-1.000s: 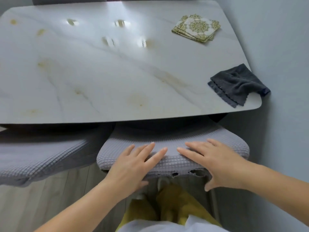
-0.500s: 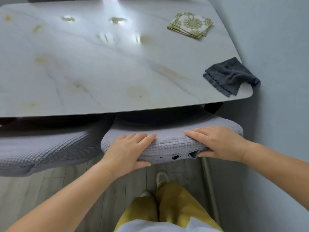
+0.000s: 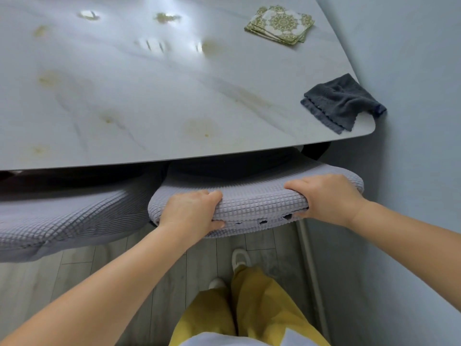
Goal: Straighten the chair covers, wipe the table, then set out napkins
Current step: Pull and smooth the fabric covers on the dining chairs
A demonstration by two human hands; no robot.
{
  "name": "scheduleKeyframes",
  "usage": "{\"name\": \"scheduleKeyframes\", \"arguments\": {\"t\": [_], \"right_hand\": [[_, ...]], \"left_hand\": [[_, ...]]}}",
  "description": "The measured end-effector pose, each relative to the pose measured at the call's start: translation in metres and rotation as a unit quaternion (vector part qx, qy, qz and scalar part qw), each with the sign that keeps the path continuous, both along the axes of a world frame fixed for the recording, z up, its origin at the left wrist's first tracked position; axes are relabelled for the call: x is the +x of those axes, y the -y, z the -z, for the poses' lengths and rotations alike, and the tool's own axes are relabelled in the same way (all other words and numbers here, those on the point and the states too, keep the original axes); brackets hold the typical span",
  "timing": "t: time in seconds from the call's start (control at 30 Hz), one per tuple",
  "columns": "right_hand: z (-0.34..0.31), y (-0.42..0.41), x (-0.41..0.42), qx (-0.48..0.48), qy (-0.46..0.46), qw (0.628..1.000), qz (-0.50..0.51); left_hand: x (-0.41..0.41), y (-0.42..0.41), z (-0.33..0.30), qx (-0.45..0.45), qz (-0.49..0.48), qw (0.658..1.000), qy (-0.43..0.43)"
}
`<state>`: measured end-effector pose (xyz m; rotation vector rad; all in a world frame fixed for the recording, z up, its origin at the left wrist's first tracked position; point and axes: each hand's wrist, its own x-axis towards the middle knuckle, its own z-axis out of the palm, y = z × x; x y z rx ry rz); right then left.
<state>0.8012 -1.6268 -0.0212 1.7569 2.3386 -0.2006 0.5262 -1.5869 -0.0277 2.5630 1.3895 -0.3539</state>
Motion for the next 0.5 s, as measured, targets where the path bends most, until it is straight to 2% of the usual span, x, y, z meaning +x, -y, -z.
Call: {"name": "scheduleKeyframes", "arguments": {"t": [0.23, 0.5], "right_hand": [[0.003, 0.004, -0.001, 0.12, -0.037, 0.992, -0.024], [0.012, -0.008, -0.012, 0.181, -0.055, 0.98, -0.06]], "left_hand": [[0.002, -0.003, -0.001, 0.013, 0.019, 1.0, -0.009], [-0.012, -0.02, 0.003, 0.045, 0.018, 0.999, -0.02]]}}
